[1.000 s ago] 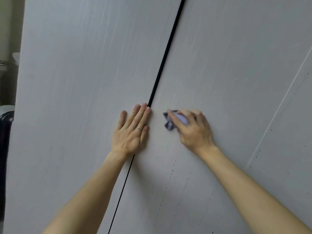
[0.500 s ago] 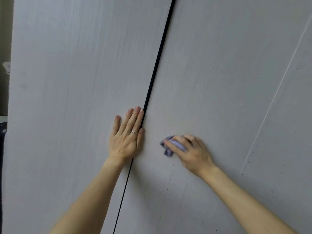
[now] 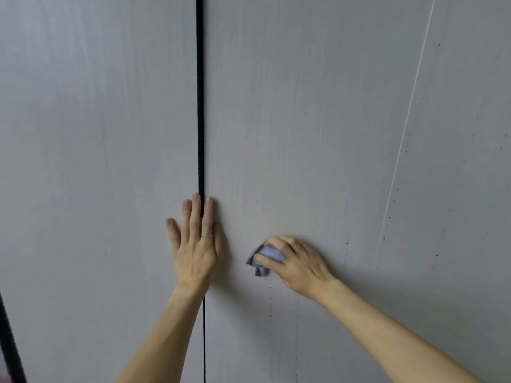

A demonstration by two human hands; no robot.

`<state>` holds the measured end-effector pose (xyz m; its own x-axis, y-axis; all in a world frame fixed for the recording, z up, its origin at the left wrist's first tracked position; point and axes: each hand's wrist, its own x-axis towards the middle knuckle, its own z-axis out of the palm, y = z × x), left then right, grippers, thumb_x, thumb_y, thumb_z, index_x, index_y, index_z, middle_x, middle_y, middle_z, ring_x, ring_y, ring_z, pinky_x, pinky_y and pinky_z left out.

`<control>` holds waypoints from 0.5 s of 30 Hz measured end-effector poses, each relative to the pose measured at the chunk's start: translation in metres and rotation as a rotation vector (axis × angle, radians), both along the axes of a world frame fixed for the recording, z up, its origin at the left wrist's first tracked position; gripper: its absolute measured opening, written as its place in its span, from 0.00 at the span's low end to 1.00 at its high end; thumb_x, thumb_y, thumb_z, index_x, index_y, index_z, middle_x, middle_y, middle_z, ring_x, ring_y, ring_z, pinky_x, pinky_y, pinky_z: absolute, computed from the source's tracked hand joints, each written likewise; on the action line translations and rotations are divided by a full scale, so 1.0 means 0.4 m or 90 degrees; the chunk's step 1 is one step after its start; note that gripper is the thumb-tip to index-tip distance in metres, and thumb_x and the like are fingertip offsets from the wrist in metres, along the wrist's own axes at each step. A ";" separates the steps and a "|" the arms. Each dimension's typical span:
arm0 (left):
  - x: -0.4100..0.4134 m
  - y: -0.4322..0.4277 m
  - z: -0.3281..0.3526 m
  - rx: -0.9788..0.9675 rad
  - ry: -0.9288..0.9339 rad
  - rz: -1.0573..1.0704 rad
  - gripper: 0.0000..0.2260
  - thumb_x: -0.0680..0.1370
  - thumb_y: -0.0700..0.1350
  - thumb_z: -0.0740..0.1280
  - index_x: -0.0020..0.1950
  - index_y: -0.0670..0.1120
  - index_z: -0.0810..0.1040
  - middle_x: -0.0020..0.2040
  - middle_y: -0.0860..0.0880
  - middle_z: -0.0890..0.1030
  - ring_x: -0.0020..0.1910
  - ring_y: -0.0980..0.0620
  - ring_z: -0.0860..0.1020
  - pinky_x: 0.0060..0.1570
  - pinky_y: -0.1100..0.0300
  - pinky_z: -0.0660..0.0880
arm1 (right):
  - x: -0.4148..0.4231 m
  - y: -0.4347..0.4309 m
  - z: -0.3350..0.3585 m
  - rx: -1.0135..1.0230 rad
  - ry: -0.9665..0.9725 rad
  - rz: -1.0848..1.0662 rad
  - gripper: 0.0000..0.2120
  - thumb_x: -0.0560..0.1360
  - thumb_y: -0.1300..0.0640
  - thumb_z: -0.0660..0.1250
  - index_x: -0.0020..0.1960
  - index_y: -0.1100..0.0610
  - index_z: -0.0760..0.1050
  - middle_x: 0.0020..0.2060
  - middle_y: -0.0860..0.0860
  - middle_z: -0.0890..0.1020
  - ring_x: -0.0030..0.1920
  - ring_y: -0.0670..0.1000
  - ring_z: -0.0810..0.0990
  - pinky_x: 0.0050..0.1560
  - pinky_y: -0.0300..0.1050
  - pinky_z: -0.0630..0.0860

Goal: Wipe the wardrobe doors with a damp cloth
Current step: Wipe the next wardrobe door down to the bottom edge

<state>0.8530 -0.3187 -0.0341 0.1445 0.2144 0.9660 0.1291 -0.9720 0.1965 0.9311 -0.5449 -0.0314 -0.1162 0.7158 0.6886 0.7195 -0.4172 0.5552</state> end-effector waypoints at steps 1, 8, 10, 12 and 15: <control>0.003 -0.013 -0.021 -0.009 0.005 0.000 0.28 0.83 0.48 0.54 0.82 0.54 0.49 0.83 0.53 0.44 0.81 0.54 0.45 0.78 0.45 0.41 | -0.001 0.000 0.031 0.033 0.016 -0.021 0.20 0.74 0.56 0.62 0.65 0.43 0.72 0.62 0.50 0.73 0.57 0.55 0.72 0.47 0.49 0.80; 0.039 -0.013 -0.036 -0.024 -0.008 0.024 0.28 0.82 0.49 0.51 0.82 0.57 0.48 0.82 0.49 0.47 0.81 0.53 0.45 0.77 0.46 0.37 | 0.039 -0.030 0.186 0.427 0.106 -0.005 0.21 0.74 0.64 0.70 0.64 0.49 0.73 0.58 0.52 0.68 0.53 0.59 0.68 0.51 0.52 0.72; 0.039 -0.010 -0.040 -0.020 -0.013 0.027 0.27 0.82 0.49 0.51 0.82 0.56 0.48 0.81 0.47 0.53 0.81 0.53 0.45 0.77 0.47 0.37 | 0.044 -0.023 0.094 0.404 0.092 -0.017 0.21 0.74 0.64 0.70 0.64 0.48 0.72 0.57 0.53 0.69 0.53 0.60 0.70 0.53 0.51 0.70; 0.041 -0.006 -0.040 -0.005 -0.016 0.047 0.26 0.84 0.50 0.49 0.82 0.55 0.50 0.80 0.44 0.57 0.81 0.53 0.45 0.77 0.48 0.37 | 0.050 -0.036 -0.027 0.280 0.058 -0.029 0.23 0.73 0.63 0.70 0.64 0.47 0.72 0.55 0.53 0.70 0.50 0.61 0.75 0.53 0.49 0.70; 0.036 -0.004 -0.042 -0.007 -0.008 0.057 0.24 0.84 0.50 0.49 0.82 0.51 0.56 0.79 0.40 0.61 0.81 0.54 0.44 0.77 0.49 0.36 | 0.060 -0.087 -0.119 0.078 0.030 -0.039 0.25 0.70 0.63 0.69 0.63 0.44 0.72 0.53 0.50 0.70 0.49 0.55 0.73 0.45 0.46 0.70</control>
<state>0.8672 -0.3205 -0.0508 0.1130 0.2365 0.9650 0.2123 -0.9546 0.2091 0.9550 -0.5798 -0.0792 -0.0400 0.6312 0.7746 0.7149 -0.5235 0.4635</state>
